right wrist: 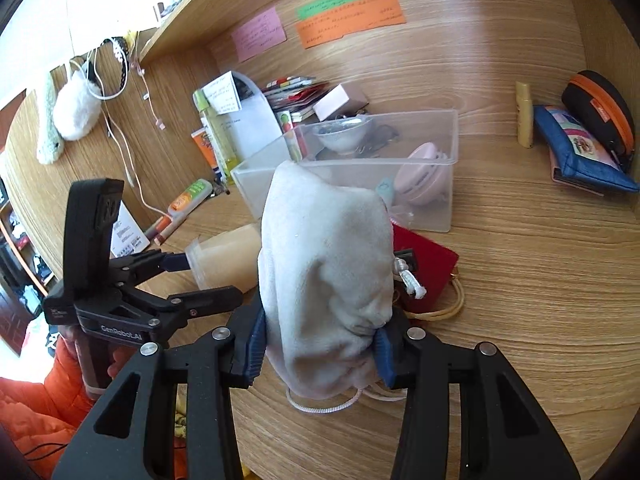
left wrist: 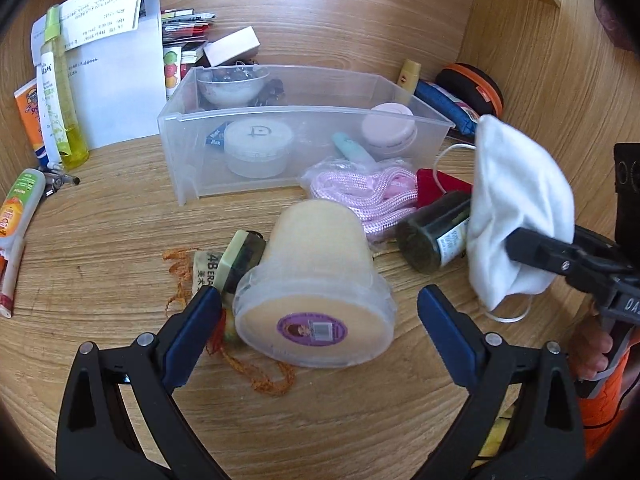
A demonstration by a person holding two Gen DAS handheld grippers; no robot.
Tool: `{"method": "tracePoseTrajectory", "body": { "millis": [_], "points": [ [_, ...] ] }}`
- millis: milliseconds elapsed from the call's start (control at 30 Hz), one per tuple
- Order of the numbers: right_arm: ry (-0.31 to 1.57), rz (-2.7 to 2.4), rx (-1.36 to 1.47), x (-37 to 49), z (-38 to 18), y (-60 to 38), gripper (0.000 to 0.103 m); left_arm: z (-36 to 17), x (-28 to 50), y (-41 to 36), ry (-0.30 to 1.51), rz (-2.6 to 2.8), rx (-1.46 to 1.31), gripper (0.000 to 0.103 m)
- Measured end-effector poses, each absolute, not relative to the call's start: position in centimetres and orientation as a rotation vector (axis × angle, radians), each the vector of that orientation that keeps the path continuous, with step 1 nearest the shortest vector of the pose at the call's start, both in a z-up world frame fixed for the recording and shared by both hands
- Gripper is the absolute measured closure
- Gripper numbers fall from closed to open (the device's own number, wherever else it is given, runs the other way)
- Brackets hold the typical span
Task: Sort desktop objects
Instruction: 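Grasp the white cloth bag with the right tool while the left grasps the cream tub, then carry the cream tub and white cloth bag over the clear box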
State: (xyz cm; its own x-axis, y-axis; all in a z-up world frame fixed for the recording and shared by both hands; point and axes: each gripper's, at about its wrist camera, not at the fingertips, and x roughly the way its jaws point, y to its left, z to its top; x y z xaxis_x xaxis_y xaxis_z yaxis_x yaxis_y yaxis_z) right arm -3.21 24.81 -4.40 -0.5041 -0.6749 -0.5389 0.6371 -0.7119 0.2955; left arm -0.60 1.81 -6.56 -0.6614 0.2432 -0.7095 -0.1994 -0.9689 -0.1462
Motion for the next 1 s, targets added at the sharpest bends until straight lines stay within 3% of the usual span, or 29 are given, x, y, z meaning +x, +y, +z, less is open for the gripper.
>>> {"method": "tracePoseTrajectory", "body": {
  "millis": [167, 367, 1000],
  "points": [
    [-0.094, -2.259, 0.796, -3.7, -3.4, 26.5, 0.063, -6.7, -1.1, 2.1, -0.054, 2.691, -1.134, 0.005],
    [-0.127, -2.318, 0.783, -4.6, -2.5, 28.4, 0.063, -7.2, -1.0, 2.5, -0.001, 2.686, -1.145, 0.032],
    [-0.090, -2.381, 0.792, -8.0, -1.1, 26.9, 0.063, -5.1, -0.7, 1.1, -0.089, 2.713, -1.056, 0.033]
  ]
}}
